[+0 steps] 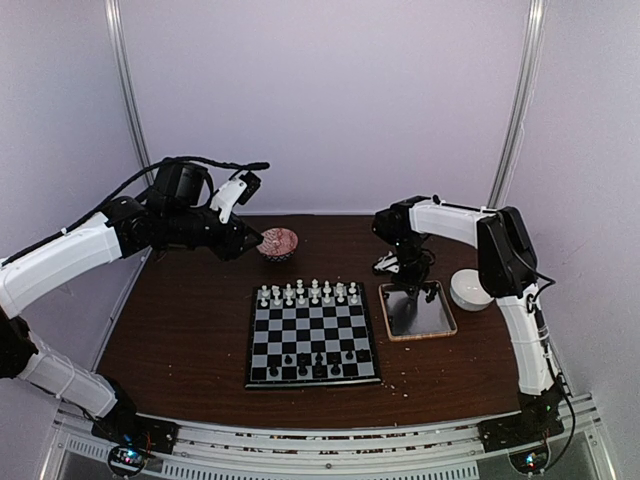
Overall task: Set up the chess pieces on the board
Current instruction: Move the bishop to the storage box, then pick up the bishop from the storage box, then pass from the right arm to the left
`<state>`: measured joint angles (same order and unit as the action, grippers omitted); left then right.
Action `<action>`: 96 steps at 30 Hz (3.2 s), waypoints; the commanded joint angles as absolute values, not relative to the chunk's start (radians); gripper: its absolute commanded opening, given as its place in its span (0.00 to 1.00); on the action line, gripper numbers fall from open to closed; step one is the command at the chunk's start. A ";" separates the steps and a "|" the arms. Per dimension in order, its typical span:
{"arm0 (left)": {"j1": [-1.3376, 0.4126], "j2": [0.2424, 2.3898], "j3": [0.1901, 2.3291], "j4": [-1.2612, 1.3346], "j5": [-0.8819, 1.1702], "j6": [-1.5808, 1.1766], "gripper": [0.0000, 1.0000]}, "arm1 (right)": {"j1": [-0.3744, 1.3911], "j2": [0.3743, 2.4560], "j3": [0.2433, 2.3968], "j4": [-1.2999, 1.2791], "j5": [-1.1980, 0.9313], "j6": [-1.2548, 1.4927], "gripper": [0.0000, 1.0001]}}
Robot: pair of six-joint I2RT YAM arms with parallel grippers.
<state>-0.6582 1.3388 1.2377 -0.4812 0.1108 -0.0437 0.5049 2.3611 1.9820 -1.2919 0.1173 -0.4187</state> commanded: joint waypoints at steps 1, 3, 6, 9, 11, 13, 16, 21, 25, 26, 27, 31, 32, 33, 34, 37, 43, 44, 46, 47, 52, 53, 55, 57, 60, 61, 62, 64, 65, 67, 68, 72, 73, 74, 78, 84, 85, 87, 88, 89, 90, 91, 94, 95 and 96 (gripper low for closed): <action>-0.660 1.325 1.262 -0.468 0.101 -0.042 0.36 | 0.508 2.333 1.952 -1.264 0.119 -0.421 0.18; -0.660 1.327 1.261 -0.468 0.098 -0.041 0.36 | 0.508 2.310 1.923 -1.251 0.101 -0.426 0.17; -0.660 1.335 1.259 -0.468 0.091 -0.039 0.36 | 0.513 2.257 1.840 -1.221 0.055 -0.450 0.17; -0.660 1.349 1.260 -0.471 0.094 -0.034 0.36 | 0.520 2.175 1.725 -1.160 0.015 -0.479 0.16; -0.661 1.363 1.262 -0.472 0.103 -0.033 0.36 | 0.520 2.123 1.649 -1.126 -0.021 -0.499 0.16; -0.660 1.377 1.265 -0.474 0.122 -0.033 0.36 | 0.520 2.075 1.590 -1.098 -0.064 -0.529 0.16; -0.660 1.393 1.271 -0.473 0.151 -0.038 0.36 | 0.520 2.025 1.521 -1.059 -0.121 -0.552 0.17; -0.660 1.412 1.279 -0.472 0.164 -0.043 0.36 | 0.520 2.037 1.490 -1.039 -0.096 -0.530 0.26; -0.660 1.413 1.276 -0.471 0.164 -0.045 0.36 | 0.518 2.048 1.509 -1.032 -0.076 -0.486 0.28; -0.661 1.412 1.275 -0.471 0.163 -0.045 0.36 | 0.519 2.059 1.520 -1.038 -0.072 -0.478 0.28; -0.660 1.413 1.275 -0.471 0.163 -0.046 0.36 | 0.520 2.067 1.530 -1.048 -0.066 -0.469 0.29; -0.660 1.408 1.273 -0.471 0.161 -0.044 0.36 | 0.520 2.083 1.555 -1.074 -0.025 -0.434 0.32; -0.660 1.408 1.273 -0.471 0.161 -0.044 0.36 | 0.519 2.085 1.555 -1.077 -0.005 -0.426 0.33; -0.660 1.407 1.273 -0.471 0.161 -0.045 0.36 | 0.521 2.088 1.555 -1.083 0.015 -0.421 0.33; -0.660 1.407 1.273 -0.471 0.162 -0.045 0.36 | 0.522 2.092 1.553 -1.090 0.034 -0.415 0.33; -0.660 1.405 1.274 -0.471 0.165 -0.044 0.36 | 0.521 2.096 1.544 -1.103 0.054 -0.403 0.34; -0.660 1.405 1.273 -0.471 0.167 -0.042 0.37 | 0.522 2.095 1.534 -1.106 0.072 -0.391 0.37; -0.660 1.405 1.273 -0.471 0.167 -0.042 0.36 | 0.521 2.095 1.535 -1.106 0.072 -0.391 0.36; -0.660 1.405 1.273 -0.471 0.169 -0.042 0.37 | 0.521 2.097 1.538 -1.107 0.073 -0.390 0.34; -0.660 1.405 1.273 -0.471 0.167 -0.042 0.37 | 0.520 2.098 1.540 -1.106 0.073 -0.390 0.33; -0.660 1.409 1.273 -0.471 0.170 -0.042 0.37 | 0.520 2.099 1.544 -1.105 0.072 -0.391 0.23; -0.660 1.410 1.273 -0.471 0.170 -0.041 0.37 | 0.519 2.096 1.540 -1.102 0.071 -0.392 0.21; -0.660 1.411 1.273 -0.471 0.169 -0.041 0.37 | 0.518 2.088 1.532 -1.094 0.066 -0.395 0.19; -0.661 1.412 1.272 -0.470 0.169 -0.042 0.37 | 0.517 2.068 1.517 -1.079 0.057 -0.402 0.17; -0.660 1.422 1.271 -0.465 0.179 -0.052 0.37 | 0.517 1.997 1.488 -1.041 0.030 -0.425 0.16; -0.660 1.427 1.269 -0.458 0.189 -0.060 0.37 | 0.517 1.964 1.476 -1.029 0.003 -0.444 0.16; -0.660 1.430 1.267 -0.447 0.202 -0.068 0.37 | 0.517 1.931 1.464 -1.013 -0.029 -0.459 0.15; -0.660 1.440 1.259 -0.414 0.296 -0.079 0.37 | 0.517 1.862 1.438 -0.982 -0.088 -0.482 0.15; -0.660 1.443 1.250 -0.387 0.360 -0.086 0.37 | 0.517 1.833 1.430 -0.976 -0.139 -0.500 0.15; -0.660 1.444 1.226 -0.310 0.491 -0.117 0.37 | 0.517 1.780 1.414 -0.961 -0.225 -0.522 0.15; -0.661 1.446 1.210 -0.264 0.541 -0.144 0.37 | 0.517 1.746 1.407 -0.961 -0.274 -0.538 0.15; -0.676 1.489 1.182 -0.112 0.649 -0.270 0.35 | 0.518 1.635 1.358 -0.933 -0.518 -0.589 0.16; -0.693 1.515 1.194 -0.108 0.656 -0.286 0.35 | 0.519 1.611 1.347 -0.923 -0.561 -0.595 0.17; -0.707 1.528 1.207 -0.109 0.660 -0.297 0.35 | 0.520 1.588 1.338 -0.911 -0.594 -0.595 0.17; -0.765 1.646 1.260 -0.075 0.700 -0.370 0.36 | 0.528 1.532 1.322 -0.887 -0.698 -0.590 0.17; -0.829 1.832 1.382 -0.011 0.781 -0.473 0.35 | 0.552 1.524 1.323 -0.894 -0.762 -0.588 0.18; -0.835 1.853 1.398 -0.007 0.790 -0.480 0.35 | 0.558 1.526 1.323 -0.897 -0.761 -0.590 0.18; -0.842 1.884 1.425 0.003 0.817 -0.496 0.35 | 0.566 1.525 1.318 -0.897 -0.764 -0.593 0.18; -0.845 1.900 1.438 0.007 0.835 -0.502 0.36 | 0.571 1.525 1.314 -0.897 -0.764 -0.596 0.18; -0.847 1.914 1.452 0.005 0.853 -0.507 0.36 | 0.575 1.525 1.312 -0.898 -0.764 -0.597 0.18; -0.850 1.927 1.467 -0.006 0.863 -0.508 0.36 | 0.579 1.525 1.310 -0.897 -0.763 -0.598 0.18; -0.853 1.937 1.476 -0.011 0.863 -0.510 0.36 | 0.584 1.525 1.308 -0.897 -0.763 -0.598 0.18; -0.860 1.957 1.486 0.000 0.885 -0.523 0.36 | 0.597 1.530 1.312 -0.903 -0.761 -0.603 0.18; -0.861 1.963 1.486 0.006 0.892 -0.531 0.36 | 0.601 1.533 1.312 -0.903 -0.760 -0.603 0.18; -0.862 1.967 1.490 0.009 0.901 -0.536 0.36 | 0.604 1.533 1.312 -0.904 -0.761 -0.603 0.18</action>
